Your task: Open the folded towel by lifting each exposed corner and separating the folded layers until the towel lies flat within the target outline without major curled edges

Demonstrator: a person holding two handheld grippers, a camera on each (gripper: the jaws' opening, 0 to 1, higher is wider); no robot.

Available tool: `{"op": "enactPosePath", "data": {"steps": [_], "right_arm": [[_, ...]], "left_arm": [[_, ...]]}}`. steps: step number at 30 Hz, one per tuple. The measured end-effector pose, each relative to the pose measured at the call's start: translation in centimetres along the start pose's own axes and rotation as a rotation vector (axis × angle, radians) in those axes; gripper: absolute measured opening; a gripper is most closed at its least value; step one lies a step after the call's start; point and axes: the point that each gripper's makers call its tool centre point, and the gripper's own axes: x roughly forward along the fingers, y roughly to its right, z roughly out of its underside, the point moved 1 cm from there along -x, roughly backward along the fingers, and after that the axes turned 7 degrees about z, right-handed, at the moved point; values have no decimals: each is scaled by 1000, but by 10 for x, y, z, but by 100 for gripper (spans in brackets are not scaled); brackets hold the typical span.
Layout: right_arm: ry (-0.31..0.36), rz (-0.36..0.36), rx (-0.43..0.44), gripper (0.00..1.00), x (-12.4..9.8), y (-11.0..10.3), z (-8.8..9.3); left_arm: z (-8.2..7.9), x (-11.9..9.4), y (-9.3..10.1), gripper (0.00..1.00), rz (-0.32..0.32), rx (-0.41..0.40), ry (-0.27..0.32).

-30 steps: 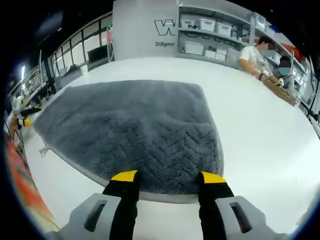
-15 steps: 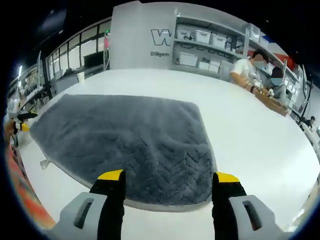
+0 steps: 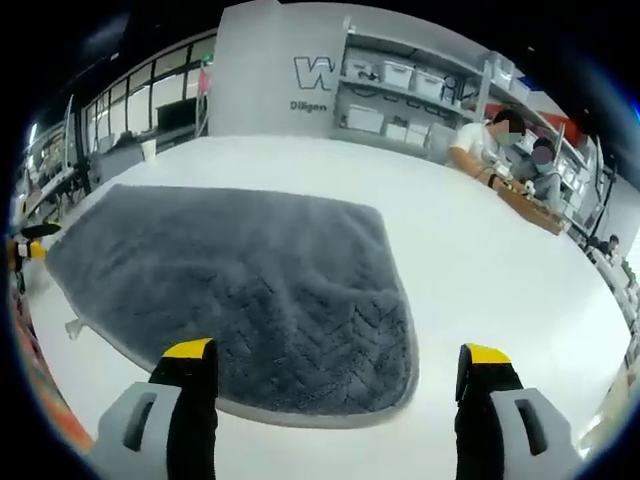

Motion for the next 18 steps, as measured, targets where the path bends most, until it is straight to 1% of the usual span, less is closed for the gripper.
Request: {"op": "enactPosePath", "data": {"steps": [1,2,3,4,5,6,7,10,11,12,18], "right_arm": [[1,-1,-1,99,0,0,0],[3,-2,-5,99,0,0,0],[4,-6,-9,99,0,0,0],[4,-6,-9,99,0,0,0],[5,-8,-8,99,0,0,0],[7,-9,-8,99,0,0,-1],[8,-11,-10,99,-1,0,-1],[5,-12,-20,99,-2,0,0],[3,-14,-24,99,-2,-1,1],[1,-16,-27,99,-2,-2,1],[-3,-19,-31,99,-4,-4,1]], "left_arm": [[2,2,-2,71,-18,-10,4],[5,3,-5,61,-34,-27,3],[8,4,-8,55,-48,-49,0],[9,4,-9,50,-51,-53,-2],[13,5,-13,46,-79,-58,-6],[15,5,-17,45,-101,-52,-12],[19,5,-20,45,-134,-30,-40],[31,7,-22,47,-171,38,-120],[30,9,-21,47,-171,60,-110],[29,9,-19,46,-164,54,-101],[30,7,-21,44,-150,54,-88]]}}
